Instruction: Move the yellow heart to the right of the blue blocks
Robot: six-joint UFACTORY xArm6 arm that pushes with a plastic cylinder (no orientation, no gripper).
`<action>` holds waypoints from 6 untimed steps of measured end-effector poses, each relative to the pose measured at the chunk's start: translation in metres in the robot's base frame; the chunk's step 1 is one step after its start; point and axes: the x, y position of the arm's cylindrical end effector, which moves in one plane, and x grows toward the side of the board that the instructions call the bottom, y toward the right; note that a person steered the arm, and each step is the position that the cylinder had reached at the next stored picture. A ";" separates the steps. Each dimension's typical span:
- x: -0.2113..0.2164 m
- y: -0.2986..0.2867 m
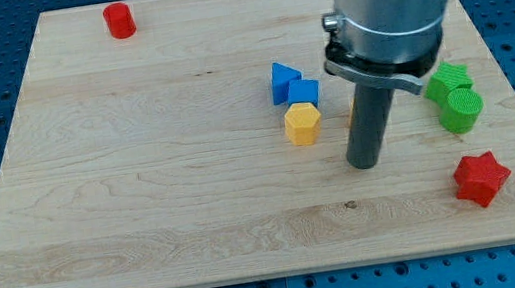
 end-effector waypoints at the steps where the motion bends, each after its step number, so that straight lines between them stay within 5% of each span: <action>1: -0.057 0.001; 2: -0.137 0.000; 3: -0.161 -0.002; 6: -0.077 0.025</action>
